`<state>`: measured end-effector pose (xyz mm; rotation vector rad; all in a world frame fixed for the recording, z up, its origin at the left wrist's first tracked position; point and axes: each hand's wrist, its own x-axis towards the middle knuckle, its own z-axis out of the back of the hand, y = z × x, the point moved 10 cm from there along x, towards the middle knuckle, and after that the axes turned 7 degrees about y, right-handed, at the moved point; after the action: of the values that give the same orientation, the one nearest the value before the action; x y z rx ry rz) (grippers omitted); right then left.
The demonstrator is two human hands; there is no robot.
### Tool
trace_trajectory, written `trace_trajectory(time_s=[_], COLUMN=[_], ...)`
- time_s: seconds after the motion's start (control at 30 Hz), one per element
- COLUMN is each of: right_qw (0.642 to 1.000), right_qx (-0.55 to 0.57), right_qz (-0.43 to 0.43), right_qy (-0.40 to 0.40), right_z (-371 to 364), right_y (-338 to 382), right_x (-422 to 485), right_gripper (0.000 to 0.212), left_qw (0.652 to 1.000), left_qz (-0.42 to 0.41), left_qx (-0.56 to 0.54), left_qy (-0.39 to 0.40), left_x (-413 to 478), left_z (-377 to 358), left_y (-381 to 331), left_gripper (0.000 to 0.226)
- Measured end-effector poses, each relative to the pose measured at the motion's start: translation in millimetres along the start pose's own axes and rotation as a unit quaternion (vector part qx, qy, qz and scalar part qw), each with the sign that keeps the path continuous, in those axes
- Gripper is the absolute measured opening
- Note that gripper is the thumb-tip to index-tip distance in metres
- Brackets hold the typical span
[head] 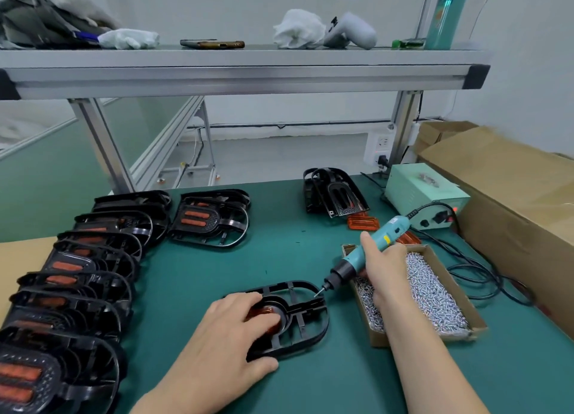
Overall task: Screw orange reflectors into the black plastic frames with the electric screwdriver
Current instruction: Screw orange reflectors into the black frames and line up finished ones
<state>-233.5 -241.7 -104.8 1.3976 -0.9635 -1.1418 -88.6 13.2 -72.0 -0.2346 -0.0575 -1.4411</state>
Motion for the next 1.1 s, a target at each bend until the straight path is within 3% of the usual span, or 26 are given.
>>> trace_trajectory(time_s=[0.1,0.2,0.37,0.47,0.7,0.93,1.1], right_qw=[0.999,0.983,0.933,0.928,0.926,0.931,0.934], right_qx=[-0.023,-0.146,-0.290,-0.304,-0.308,-0.295,-0.284], right_qz=[0.039,0.092,0.199,0.207,0.213,0.211,0.212], right_qy=[-0.012,-0.054,-0.080,-0.059,-0.051,-0.048,-0.038], right_z=[3.4,12.2,4.9,-2.6,-6.2,-5.3,-6.8], right_y=[6.8,21.1,45.9,45.8,49.4,48.4,48.5], right_x=[-2.2,-9.4,-24.4,-25.7,-27.5,-27.0,-26.6], right_gripper=[0.074,0.087,0.042,0.029,0.024,0.024,0.024], left_qw=[1.000,1.000,0.999,0.999,0.992,0.987,0.991], left_qz=[-0.021,-0.026,-0.024,0.003,0.089,0.120,0.112], left_qx=[0.002,-0.011,0.030,0.023,-0.036,-0.026,-0.001], left_qy=[0.013,0.012,-0.017,-0.028,-0.079,-0.101,-0.073], left_x=[1.9,0.5,1.5,-0.7,-3.2,13.8,34.5], left_z=[0.2,-0.6,5.9,13.6,33.6,40.0,55.5], left_y=[-6.9,-10.4,-8.9,5.3,48.2,68.0,85.7], left_gripper=[0.045,0.050,0.051,0.052,0.052,0.045,0.024])
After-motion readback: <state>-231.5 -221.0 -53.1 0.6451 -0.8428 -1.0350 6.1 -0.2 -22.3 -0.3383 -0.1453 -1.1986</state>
